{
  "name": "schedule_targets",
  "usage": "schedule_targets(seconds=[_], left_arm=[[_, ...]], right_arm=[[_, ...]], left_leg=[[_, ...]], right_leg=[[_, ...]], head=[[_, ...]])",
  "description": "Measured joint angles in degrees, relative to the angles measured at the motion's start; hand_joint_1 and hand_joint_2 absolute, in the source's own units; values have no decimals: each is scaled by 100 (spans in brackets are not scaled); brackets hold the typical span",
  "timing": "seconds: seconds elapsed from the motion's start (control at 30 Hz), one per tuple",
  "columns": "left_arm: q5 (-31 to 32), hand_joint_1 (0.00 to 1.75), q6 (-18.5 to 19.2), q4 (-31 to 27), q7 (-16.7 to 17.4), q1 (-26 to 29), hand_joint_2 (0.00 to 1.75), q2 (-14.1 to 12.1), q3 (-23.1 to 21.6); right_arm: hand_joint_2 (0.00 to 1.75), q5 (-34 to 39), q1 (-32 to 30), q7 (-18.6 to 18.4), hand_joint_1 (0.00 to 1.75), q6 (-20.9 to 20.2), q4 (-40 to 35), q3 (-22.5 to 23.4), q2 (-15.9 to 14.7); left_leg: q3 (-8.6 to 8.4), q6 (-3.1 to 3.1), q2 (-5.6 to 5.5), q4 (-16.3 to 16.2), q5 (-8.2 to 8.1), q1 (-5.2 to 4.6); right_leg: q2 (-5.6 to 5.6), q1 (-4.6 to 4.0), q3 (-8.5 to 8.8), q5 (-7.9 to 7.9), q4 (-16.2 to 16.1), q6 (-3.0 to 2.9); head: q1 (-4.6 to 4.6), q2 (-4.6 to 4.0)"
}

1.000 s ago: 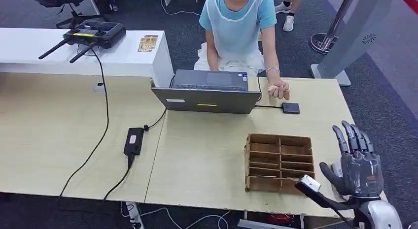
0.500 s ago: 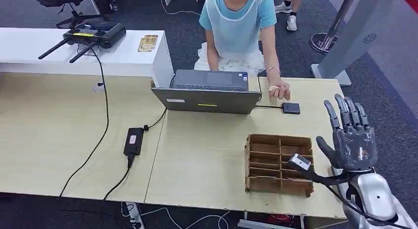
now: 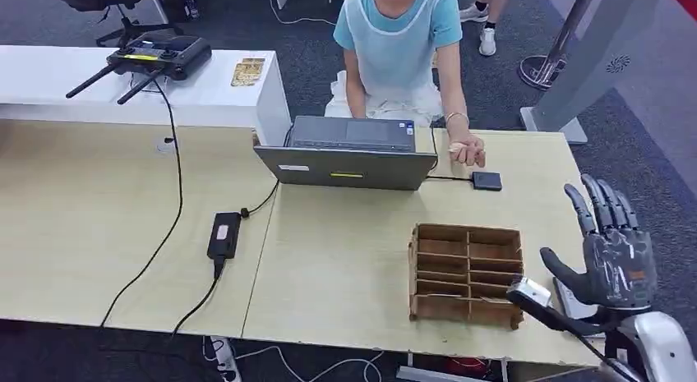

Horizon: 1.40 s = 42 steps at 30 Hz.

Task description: Pass the card to the sensor for recognition and then transmit it.

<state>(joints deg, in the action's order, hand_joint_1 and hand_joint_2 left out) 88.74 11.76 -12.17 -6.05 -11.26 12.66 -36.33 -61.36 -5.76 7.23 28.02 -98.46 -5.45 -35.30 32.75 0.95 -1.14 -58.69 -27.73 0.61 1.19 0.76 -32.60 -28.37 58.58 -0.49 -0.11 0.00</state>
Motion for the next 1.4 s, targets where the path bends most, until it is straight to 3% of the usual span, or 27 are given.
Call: schedule_targets(seconds=[0.57,0.7,0.83,1.03,1.17,1.4], left_arm=[[0,0,-2,0,0,3,0,0,0],[13,0,-24,0,17,6,0,0,0],[18,0,-37,0,13,5,0,0,-7],[20,0,-44,0,-22,-7,0,0,-77],[17,0,-44,0,-48,-18,0,-4,-162],[15,0,-39,0,-164,-38,0,-17,-245]], right_arm=[[175,55,-329,74,0,-59,-273,252,0],[175,479,-620,472,0,-234,-444,346,0],[175,468,-950,559,0,-374,-617,306,2],[175,320,-1168,162,0,-937,-750,-44,-74],[175,387,-1168,-9,0,-1001,-739,-336,-138],[175,617,-1243,-120,0,-1233,-735,-426,-330]], left_leg=[[-6,0,7,0,0,0],[-2,0,-9,0,0,0],[-1,0,-5,1,-1,0],[0,0,-3,2,-1,1],[0,0,-1,1,0,0],[0,0,-1,0,0,0]], right_leg=[[-9,0,1,1,-1,0],[4,0,1,-1,-1,1],[1,0,1,-2,-1,1],[0,-1,2,-2,0,1],[0,0,2,-1,0,1],[0,0,1,-1,-1,1]], head=[[0,2],[0,2],[-2,0],[0,2],[2,2],[0,0]])
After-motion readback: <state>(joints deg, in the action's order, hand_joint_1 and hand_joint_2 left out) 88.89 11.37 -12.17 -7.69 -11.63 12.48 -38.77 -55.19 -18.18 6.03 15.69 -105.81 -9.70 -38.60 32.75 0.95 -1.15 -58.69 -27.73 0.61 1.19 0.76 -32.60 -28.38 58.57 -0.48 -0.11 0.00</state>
